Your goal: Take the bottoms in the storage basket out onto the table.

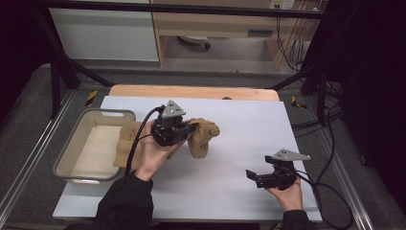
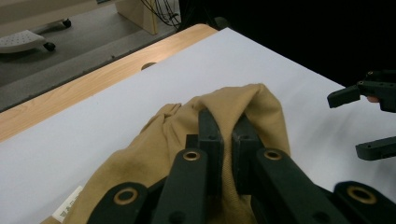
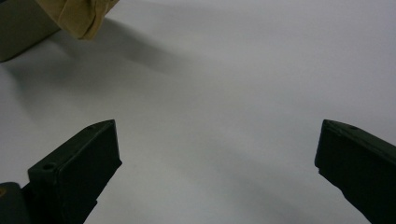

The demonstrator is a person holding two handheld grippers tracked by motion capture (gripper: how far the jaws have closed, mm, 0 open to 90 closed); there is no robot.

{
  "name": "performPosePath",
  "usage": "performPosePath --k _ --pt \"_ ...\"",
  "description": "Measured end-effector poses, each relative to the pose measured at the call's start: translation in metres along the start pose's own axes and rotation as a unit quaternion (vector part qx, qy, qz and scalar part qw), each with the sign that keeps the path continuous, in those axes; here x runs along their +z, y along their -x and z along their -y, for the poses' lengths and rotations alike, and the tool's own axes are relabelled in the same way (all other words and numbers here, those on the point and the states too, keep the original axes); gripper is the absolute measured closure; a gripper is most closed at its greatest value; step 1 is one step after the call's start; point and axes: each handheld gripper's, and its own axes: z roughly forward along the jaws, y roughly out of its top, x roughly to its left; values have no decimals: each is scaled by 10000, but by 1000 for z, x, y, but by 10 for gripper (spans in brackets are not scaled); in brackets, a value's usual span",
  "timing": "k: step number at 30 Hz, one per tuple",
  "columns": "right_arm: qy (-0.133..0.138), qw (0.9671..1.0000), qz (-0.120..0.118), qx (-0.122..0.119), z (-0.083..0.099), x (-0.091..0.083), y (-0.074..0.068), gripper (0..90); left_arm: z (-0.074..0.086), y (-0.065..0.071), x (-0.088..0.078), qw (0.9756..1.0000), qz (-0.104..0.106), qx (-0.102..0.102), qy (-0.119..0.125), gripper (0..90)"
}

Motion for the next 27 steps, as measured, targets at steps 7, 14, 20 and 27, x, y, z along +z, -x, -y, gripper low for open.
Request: performPosePath --k 7,14,20,27 --pt "-5 10000 1 -5 0 1 0 6 0 3 6 10000 34 -12 -3 855" --pt "-2 10000 -2 -3 0 0 0 6 -3 6 12 10000 67 18 -37 854" --pt "-2 10000 6 -5 0 1 0 6 -6 9 15 9999 113 44 -43 854" --pt "2 10000 -2 -8 0 0 0 6 -11 12 20 9999 113 98 -69 855"
